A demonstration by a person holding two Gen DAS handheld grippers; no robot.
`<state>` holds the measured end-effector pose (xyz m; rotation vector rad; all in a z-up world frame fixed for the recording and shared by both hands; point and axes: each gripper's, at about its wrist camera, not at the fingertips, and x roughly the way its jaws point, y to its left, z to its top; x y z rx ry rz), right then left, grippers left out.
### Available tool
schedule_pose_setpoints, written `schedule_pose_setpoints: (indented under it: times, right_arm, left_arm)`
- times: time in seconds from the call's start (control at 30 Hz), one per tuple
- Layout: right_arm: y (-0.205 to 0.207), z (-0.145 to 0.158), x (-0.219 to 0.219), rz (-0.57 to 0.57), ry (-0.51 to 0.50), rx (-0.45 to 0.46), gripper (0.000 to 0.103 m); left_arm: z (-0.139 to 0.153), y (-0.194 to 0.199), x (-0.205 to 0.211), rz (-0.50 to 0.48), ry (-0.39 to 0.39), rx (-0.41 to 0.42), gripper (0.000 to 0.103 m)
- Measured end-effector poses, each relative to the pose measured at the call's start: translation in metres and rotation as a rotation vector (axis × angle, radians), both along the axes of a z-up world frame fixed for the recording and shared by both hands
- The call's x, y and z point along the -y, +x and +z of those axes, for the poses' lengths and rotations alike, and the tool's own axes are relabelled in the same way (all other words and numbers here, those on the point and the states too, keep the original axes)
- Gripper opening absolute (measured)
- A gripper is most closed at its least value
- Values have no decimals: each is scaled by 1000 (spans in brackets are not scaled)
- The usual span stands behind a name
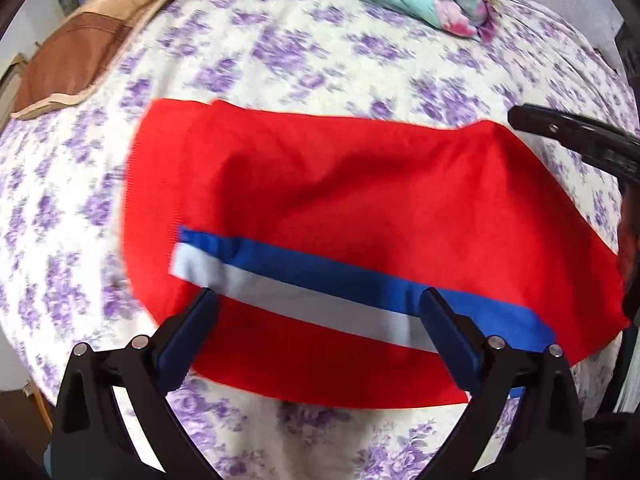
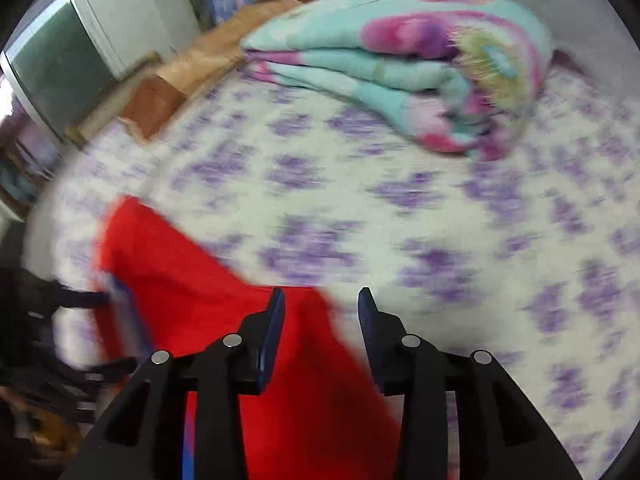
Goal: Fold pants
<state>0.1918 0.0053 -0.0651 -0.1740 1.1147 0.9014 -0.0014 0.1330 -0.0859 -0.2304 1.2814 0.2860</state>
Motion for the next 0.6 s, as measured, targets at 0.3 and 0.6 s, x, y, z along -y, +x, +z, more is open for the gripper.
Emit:
schedule_pose_setpoints:
  times: [0.3,0.6]
  right_arm:
    - [27,-40,-10,-30,-33,-140,0]
    - [-25,-28,-15,98,-182,-23,52]
  left_arm:
    - [-15,-20,-12,-18,19,-40,98]
    - [-7,-35,-26,29,-22,-29,98]
